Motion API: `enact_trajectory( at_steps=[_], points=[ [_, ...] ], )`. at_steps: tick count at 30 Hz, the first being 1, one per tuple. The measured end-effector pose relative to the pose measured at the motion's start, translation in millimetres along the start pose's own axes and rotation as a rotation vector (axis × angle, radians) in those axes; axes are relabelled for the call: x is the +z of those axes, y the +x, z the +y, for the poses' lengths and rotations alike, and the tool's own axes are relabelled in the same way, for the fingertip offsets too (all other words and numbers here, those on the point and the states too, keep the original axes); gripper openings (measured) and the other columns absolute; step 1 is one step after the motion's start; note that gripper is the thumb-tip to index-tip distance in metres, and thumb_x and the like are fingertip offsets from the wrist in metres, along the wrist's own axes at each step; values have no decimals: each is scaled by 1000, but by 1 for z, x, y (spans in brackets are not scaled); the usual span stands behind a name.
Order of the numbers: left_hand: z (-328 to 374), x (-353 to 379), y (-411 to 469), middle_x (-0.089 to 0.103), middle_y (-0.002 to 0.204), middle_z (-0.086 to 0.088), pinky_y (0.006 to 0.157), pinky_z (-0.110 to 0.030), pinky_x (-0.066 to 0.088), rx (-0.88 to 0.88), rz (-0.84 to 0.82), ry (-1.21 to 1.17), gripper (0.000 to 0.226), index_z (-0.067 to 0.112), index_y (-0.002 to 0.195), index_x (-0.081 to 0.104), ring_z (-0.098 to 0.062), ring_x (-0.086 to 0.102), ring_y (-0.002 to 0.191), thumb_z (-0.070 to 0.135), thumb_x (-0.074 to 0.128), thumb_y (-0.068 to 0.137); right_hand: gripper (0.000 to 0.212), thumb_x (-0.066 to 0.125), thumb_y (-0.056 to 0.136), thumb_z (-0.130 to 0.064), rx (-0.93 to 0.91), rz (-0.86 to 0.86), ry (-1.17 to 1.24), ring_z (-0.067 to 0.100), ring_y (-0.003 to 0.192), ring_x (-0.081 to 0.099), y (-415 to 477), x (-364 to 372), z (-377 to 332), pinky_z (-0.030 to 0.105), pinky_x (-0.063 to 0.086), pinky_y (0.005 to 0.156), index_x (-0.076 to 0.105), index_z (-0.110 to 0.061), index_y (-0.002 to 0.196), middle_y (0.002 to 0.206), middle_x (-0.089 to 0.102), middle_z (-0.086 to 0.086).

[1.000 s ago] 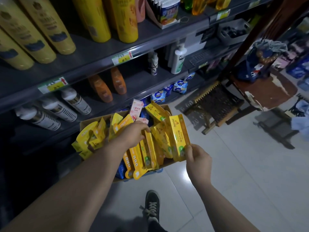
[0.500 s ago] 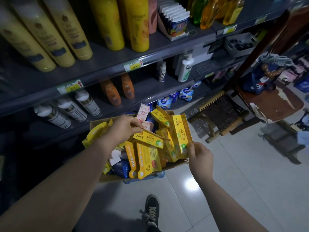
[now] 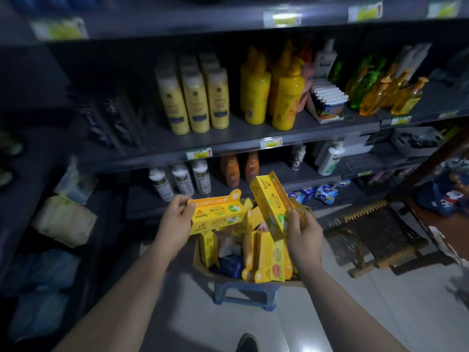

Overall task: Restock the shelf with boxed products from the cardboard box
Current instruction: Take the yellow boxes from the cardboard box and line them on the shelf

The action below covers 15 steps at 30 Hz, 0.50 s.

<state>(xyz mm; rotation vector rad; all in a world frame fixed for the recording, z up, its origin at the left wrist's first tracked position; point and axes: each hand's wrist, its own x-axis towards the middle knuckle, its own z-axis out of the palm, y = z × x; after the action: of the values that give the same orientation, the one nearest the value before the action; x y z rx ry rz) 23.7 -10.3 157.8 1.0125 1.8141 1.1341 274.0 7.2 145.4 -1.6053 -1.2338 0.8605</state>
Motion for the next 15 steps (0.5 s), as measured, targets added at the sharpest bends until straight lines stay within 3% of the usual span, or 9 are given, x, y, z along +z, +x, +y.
enact_trajectory(
  at_steps=[6, 9, 13, 15],
  points=[
    [-6, -90, -62, 65, 89, -1, 68, -38, 52, -33, 284, -188, 28, 27, 88, 64, -22, 61, 80, 13, 42, 99, 25, 48, 100, -16, -127, -177, 137, -5, 68, 55, -60, 51, -58, 12, 40, 61, 64, -27, 84, 75, 63, -12],
    [-9, -135, -94, 66, 88, -6, 66, -49, 57, -95, 364, -285, 29, 26, 87, 64, -27, 65, 76, 15, 40, 100, 31, 49, 100, -18, -114, -294, 189, -5, 56, 51, -97, 74, -85, 10, 38, 52, 62, -23, 73, 64, 57, -12],
    [-14, -190, -135, 65, 90, -7, 66, -50, 58, -135, 477, -403, 27, 25, 90, 61, -28, 66, 78, 17, 39, 101, 28, 50, 99, -30, -71, -399, 263, 14, 74, 63, -141, 107, -111, 33, 50, 66, 69, -25, 80, 78, 69, 0],
    [-18, -216, -156, 64, 95, -9, 62, -45, 58, -142, 531, -449, 23, 22, 95, 60, -28, 65, 82, 18, 38, 102, 26, 49, 100, -31, -52, -458, 290, 14, 76, 63, -160, 121, -127, 35, 50, 67, 70, -25, 87, 80, 69, -4]
  ],
)
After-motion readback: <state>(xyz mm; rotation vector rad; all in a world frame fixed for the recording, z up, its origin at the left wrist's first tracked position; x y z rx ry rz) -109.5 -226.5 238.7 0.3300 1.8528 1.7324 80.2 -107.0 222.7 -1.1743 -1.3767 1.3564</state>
